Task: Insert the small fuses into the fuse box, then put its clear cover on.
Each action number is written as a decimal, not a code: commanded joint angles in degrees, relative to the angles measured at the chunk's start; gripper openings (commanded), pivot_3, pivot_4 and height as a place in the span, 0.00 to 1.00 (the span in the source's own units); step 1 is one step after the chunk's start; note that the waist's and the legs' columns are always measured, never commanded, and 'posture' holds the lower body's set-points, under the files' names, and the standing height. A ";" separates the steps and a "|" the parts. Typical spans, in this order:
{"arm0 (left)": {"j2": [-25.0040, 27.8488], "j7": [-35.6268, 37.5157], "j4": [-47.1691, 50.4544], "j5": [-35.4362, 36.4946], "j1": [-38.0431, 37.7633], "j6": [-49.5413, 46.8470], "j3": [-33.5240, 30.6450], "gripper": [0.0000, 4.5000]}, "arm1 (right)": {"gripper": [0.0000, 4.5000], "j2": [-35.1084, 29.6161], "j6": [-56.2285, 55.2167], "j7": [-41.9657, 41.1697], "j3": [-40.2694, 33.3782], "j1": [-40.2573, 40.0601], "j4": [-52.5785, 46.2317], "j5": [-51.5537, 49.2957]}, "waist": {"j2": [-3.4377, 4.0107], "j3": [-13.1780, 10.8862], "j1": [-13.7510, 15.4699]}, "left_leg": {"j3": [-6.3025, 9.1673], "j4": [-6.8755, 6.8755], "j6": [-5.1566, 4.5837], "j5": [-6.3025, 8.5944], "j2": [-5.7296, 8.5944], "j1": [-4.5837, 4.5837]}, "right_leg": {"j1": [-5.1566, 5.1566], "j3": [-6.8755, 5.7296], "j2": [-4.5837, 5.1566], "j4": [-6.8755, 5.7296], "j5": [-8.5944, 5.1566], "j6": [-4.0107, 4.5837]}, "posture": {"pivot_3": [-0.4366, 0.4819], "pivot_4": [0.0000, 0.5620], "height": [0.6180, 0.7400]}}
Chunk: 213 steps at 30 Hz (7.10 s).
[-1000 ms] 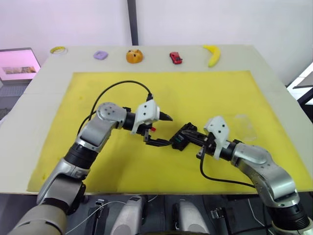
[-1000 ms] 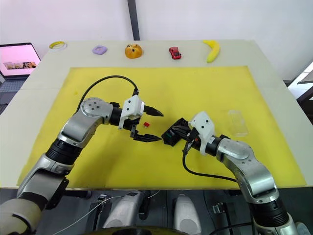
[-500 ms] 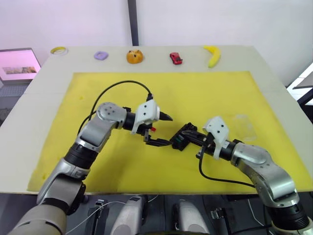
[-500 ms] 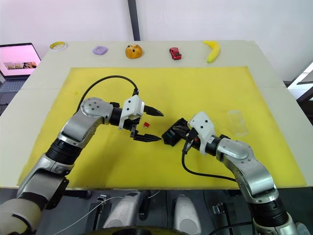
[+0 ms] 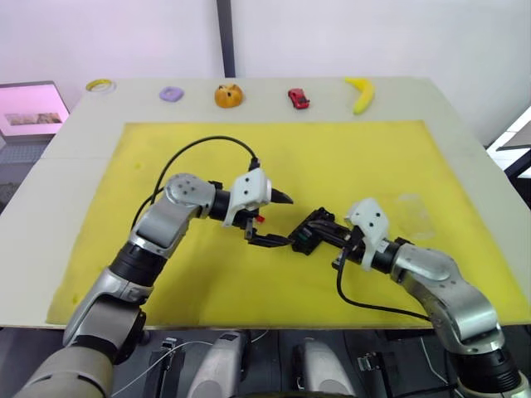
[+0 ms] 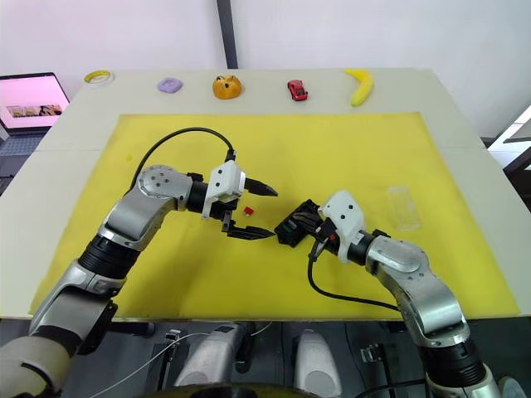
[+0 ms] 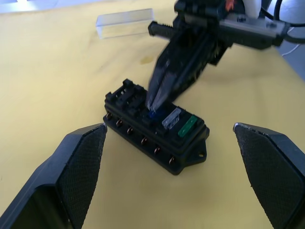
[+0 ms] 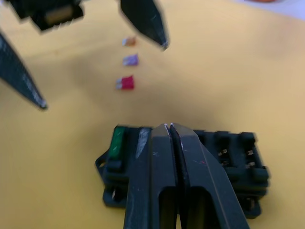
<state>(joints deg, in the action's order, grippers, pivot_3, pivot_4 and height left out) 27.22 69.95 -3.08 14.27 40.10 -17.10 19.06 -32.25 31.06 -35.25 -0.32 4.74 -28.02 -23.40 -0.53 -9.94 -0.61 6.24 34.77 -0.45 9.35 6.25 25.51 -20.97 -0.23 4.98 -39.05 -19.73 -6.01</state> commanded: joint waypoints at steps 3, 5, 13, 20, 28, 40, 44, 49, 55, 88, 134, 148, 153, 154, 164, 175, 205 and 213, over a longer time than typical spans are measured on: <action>4.14 -1.76 8.07 4.50 -4.54 -5.08 -6.95 1.00 | 0.02 -3.75 4.27 -1.08 -12.57 -1.84 -10.67 -10.10 | 0.01 -0.01 -0.05 | 0.01 -0.08 0.00 0.00 -0.02 0.04 | -0.07 0.00 0.00 0.00 0.00 0.00 | 0.48 0.27 0.96; 5.88 -3.65 10.73 5.98 -7.55 -7.68 -10.08 1.00 | 0.02 -6.08 5.83 -1.76 -17.14 -4.72 -11.61 -11.65 | 0.01 -0.01 -0.01 | 0.00 -0.10 0.00 0.00 -0.03 0.03 | -0.06 0.00 0.00 0.00 0.00 0.01 | 0.48 0.27 0.96; 14.57 -12.64 15.85 11.79 -26.41 -17.87 -29.43 1.00 | 0.28 -13.33 6.12 -10.76 -38.91 -23.94 -6.01 -11.64 | 0.02 -0.01 0.21 | -0.01 -0.10 -0.04 0.03 -0.04 -0.02 | -0.01 0.01 0.02 0.04 -0.02 0.03 | 0.48 0.27 0.96; 20.08 -13.59 10.73 13.42 -36.96 -20.10 -40.69 1.00 | 0.98 -15.82 -1.39 -16.58 -48.33 -32.85 6.28 -4.58 | 0.06 0.00 1.06 | -0.05 -0.11 -0.02 0.08 -0.06 -0.06 | -0.13 0.03 0.06 0.15 -0.14 0.24 | 0.48 0.27 0.96; 21.31 -14.57 8.14 15.94 -38.48 -22.76 -44.21 1.00 | 0.98 -16.59 -2.76 -17.15 -52.15 -32.17 10.35 -4.19 | 0.09 -0.01 1.32 | -0.09 -0.26 0.13 0.17 -0.08 -0.04 | -0.19 0.06 0.11 0.29 -0.25 0.44 | 0.48 0.27 0.96; 19.59 -17.32 15.56 23.79 -34.87 -31.36 -42.20 1.00 | 0.98 -16.67 -0.82 -16.65 -49.93 -28.40 4.37 -5.93 | 0.12 0.01 1.32 | -0.12 -0.49 -0.01 0.08 -0.08 -0.05 | -0.20 0.06 0.11 0.52 -0.23 0.42 | 0.48 0.27 0.96; 18.04 -19.94 21.69 30.48 -34.29 -37.79 -42.24 1.00 | 0.98 -16.49 3.24 -14.83 -47.37 -26.07 -3.06 -10.34 | 0.12 0.01 1.21 | -0.12 -0.49 -0.02 0.07 -0.09 -0.05 | -0.19 0.06 0.10 0.52 -0.23 0.41 | 0.48 0.27 0.96; 12.37 -30.08 27.38 42.32 -31.76 -48.24 -44.28 1.00 | 0.98 -16.58 8.75 -11.67 -42.92 -22.88 -11.67 -16.19 | 0.12 0.01 1.45 | -0.11 -0.48 -0.03 0.07 -0.10 -0.06 | -0.17 0.05 0.10 0.51 -0.20 0.37 | 0.48 0.27 0.96; 2.74 -47.32 34.08 56.82 -32.43 -52.35 -43.12 1.00 | 0.98 -16.52 12.90 -7.06 -36.42 -18.06 -18.75 -22.88 | 0.09 0.01 1.37 | -0.12 -0.44 -0.06 0.07 -0.08 -0.11 | -0.03 0.04 0.10 0.62 -0.11 0.20 | 0.48 0.27 0.96; -6.75 -75.01 24.83 77.58 -35.21 -35.71 -24.65 1.00 | 0.98 -16.27 14.04 4.42 -24.32 -16.14 -25.55 -28.67 | 0.04 0.05 1.42 | -0.12 -0.39 -0.07 0.06 -0.06 -0.14 | 0.24 0.03 0.06 0.63 -0.21 0.39 | 0.48 0.27 0.96; -17.86 -83.46 19.76 68.41 -30.87 -31.30 -21.79 1.00 | 0.98 -17.32 14.51 8.28 -22.49 -13.11 -25.65 -30.72 | 0.02 0.05 1.46 | -0.12 -0.40 -0.08 0.06 -0.04 -0.15 | 0.32 0.00 0.06 0.74 -0.12 0.22 | 0.48 0.27 0.96; -18.63 -85.90 19.13 66.32 -31.05 -30.92 -22.69 1.00 | 0.98 -17.26 14.04 7.99 -21.61 -12.65 -24.60 -29.56 | 0.02 0.06 1.42 | -0.12 -0.39 -0.08 0.07 -0.06 -0.17 | 0.34 0.00 0.04 0.76 -0.13 0.23 | 0.48 0.27 0.96; -18.62 -87.03 18.65 65.86 -30.64 -31.67 -22.11 1.00 | 0.98 -17.12 13.81 7.79 -21.64 -12.57 -24.05 -29.04 | 0.02 0.07 1.42 | -0.12 -0.40 -0.08 0.07 -0.06 -0.17 | 0.35 0.00 0.04 0.76 -0.13 0.23 | 0.48 0.27 0.96; -18.67 -87.21 18.46 65.70 -30.65 -31.65 -22.13 1.00 | 0.98 -17.06 13.77 7.78 -21.60 -12.63 -24.06 -28.91 | 0.02 0.07 1.42 | -0.12 -0.40 -0.08 0.07 -0.06 -0.17 | 0.35 0.00 0.04 0.76 -0.13 0.23 | 0.48 0.27 0.96; -19.93 -85.34 14.67 62.47 -27.86 -31.13 -21.42 1.00 | 0.98 -16.98 13.80 7.82 -22.52 -13.25 -24.21 -28.68 | 0.02 0.09 1.57 | -0.11 -0.38 -0.08 0.07 -0.06 -0.21 | 0.45 -0.03 0.04 0.83 -0.18 0.32 | 0.48 0.27 0.96; -22.11 -82.11 13.39 59.98 -27.51 -30.79 -22.16 1.00 | 0.98 -16.44 13.37 8.20 -21.53 -13.20 -24.35 -28.02 | 0.03 0.11 2.67 | -0.10 -0.36 -0.08 0.07 -0.06 -0.21 | 0.48 -0.04 0.04 0.88 -0.19 0.35 | 0.48 0.27 0.96; -25.33 -80.88 9.59 61.30 -27.39 -34.00 -24.26 1.00 | 0.98 -16.21 13.48 8.80 -21.44 -13.54 -24.82 -27.39 | 0.07 0.21 3.04 | -0.10 -0.38 -0.09 0.08 -0.06 -0.22 | 0.48 -0.04 0.04 0.99 -0.20 0.36 | 0.48 0.27 0.96; -26.22 -78.79 9.74 60.18 -27.01 -34.31 -24.49 1.00 | 0.98 -16.23 13.55 8.90 -20.94 -13.54 -25.10 -27.56 | 0.06 0.21 3.04 | -0.09 -0.38 -0.09 0.08 -0.06 -0.21 | 0.48 -0.05 0.04 1.00 -0.20 0.36 | 0.48 0.27 0.96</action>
<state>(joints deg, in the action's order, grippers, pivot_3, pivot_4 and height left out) 1.15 -8.63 8.62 76.18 13.70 -51.22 -5.42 -48.60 45.72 -26.37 -20.86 -8.98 -51.45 -50.82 -0.46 -9.73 2.43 6.15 34.39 -0.54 9.43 6.20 25.30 -20.49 -0.28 5.02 -38.05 -19.94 -5.65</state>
